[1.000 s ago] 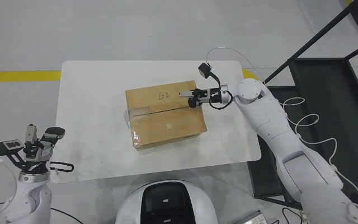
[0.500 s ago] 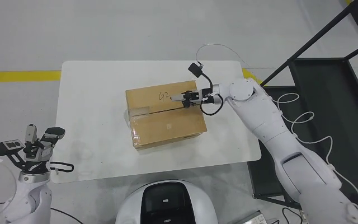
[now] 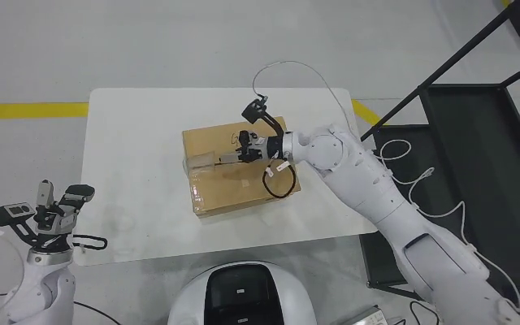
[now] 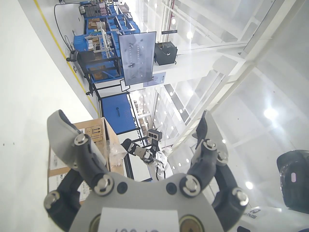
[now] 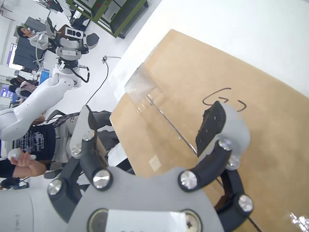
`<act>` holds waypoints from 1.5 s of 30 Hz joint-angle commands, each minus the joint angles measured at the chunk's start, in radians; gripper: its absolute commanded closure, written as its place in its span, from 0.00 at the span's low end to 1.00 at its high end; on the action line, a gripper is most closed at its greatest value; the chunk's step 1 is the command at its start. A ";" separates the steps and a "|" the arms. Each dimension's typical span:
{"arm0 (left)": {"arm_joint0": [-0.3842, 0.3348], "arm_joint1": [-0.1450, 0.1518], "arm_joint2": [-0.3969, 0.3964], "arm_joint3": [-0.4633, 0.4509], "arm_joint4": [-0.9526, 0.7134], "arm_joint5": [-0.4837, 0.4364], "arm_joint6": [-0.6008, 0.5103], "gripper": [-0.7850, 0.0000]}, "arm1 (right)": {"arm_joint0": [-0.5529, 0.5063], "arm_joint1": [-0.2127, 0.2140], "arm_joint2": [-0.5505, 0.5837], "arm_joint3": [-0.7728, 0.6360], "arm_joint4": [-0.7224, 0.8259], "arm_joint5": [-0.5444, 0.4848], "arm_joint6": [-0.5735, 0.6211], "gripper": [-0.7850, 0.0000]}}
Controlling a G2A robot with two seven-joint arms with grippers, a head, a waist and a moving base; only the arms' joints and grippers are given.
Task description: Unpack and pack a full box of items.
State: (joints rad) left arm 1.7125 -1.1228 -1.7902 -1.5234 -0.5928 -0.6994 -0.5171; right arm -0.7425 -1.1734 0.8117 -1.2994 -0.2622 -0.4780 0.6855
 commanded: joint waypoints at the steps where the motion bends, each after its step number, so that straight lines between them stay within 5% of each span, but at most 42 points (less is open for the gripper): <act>1: 0.000 0.000 0.000 0.000 0.000 0.000 0.000 0.00 | -0.032 0.003 0.007 -0.031 -0.071 0.001 -0.082 0.00; 7: 0.000 0.000 0.000 0.000 0.000 0.000 0.000 0.00 | -0.101 0.011 0.032 -0.095 -0.193 -0.009 -0.204 0.00; 16: 0.000 0.000 0.000 0.000 0.000 0.000 0.000 0.00 | -0.102 0.011 0.032 -0.098 -0.197 -0.007 -0.205 0.00; 31: -0.003 -0.002 0.002 -0.005 0.012 0.019 0.018 0.00 | -0.114 -0.006 -0.015 -0.177 -0.443 -0.009 -0.269 0.00; 45: 0.013 -0.010 -0.009 -0.014 0.040 0.029 0.045 0.00 | -0.112 -0.065 -0.119 -0.158 -0.681 0.224 -0.428 0.00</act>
State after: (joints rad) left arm 1.7239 -1.1324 -1.7977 -1.5367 -0.5527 -0.6701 -0.4729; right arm -0.8553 -1.2338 0.6983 -1.4600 -0.9246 -0.2853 0.2615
